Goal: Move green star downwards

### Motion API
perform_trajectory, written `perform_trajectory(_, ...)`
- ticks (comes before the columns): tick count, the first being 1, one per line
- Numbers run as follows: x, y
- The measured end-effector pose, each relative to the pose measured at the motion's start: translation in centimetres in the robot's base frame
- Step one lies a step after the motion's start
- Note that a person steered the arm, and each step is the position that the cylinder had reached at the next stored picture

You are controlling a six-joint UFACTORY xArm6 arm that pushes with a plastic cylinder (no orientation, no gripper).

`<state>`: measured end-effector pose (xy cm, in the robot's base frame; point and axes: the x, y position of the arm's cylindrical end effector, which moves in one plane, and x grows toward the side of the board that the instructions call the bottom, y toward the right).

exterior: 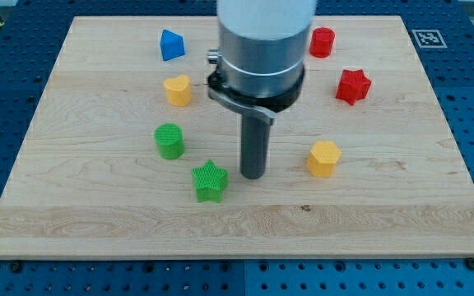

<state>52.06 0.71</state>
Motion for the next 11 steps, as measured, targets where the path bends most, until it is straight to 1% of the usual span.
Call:
perform_trajectory(2,0.1,-0.1)
perform_trajectory(5,0.3,-4.2)
perform_trajectory(8,2.7,-2.8)
perform_trajectory(9,4.3,-2.5)
perform_trajectory(11,5.1,-3.8)
